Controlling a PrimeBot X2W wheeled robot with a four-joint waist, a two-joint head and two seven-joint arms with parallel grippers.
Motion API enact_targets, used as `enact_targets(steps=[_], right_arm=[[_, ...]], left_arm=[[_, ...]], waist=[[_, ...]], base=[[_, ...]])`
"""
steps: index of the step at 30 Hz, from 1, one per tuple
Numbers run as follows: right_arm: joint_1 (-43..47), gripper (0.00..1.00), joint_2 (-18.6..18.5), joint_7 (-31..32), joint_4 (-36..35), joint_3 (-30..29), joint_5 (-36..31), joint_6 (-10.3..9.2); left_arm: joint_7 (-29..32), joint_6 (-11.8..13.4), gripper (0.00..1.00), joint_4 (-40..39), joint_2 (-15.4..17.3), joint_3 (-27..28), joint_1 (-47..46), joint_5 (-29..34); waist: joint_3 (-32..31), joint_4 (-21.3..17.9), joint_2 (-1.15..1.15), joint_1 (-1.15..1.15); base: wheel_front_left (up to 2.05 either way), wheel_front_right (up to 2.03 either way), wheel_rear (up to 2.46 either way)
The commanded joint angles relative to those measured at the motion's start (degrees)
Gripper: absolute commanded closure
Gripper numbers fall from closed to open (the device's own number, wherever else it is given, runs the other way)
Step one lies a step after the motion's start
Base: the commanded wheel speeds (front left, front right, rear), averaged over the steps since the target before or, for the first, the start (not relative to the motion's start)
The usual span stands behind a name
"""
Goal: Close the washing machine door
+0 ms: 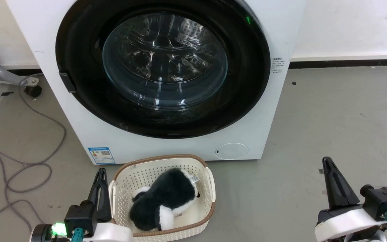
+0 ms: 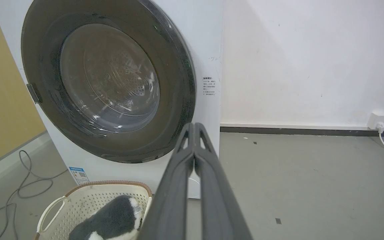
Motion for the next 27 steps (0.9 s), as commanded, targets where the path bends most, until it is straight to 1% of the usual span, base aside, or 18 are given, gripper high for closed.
enact_targets(steps=[1,27], right_arm=[[0.3,1.0,0.0,0.3,-0.6,0.2,-0.3,-0.01],[0.9,1.0,0.1,3.5,-2.5,0.9,-1.5,-0.02]], left_arm=[[0.4,-0.3,1.0,-0.3,-0.1,0.3,-0.2,0.3],[3.5,-2.4,1.0,-1.0,-0.6,1.3,-0.6,0.7]], waist=[[0.0,0.0,0.0,0.0],[0.0,0.9,0.0,0.0]], base=[[0.0,0.0,0.0],[0.0,0.0,0.0]])
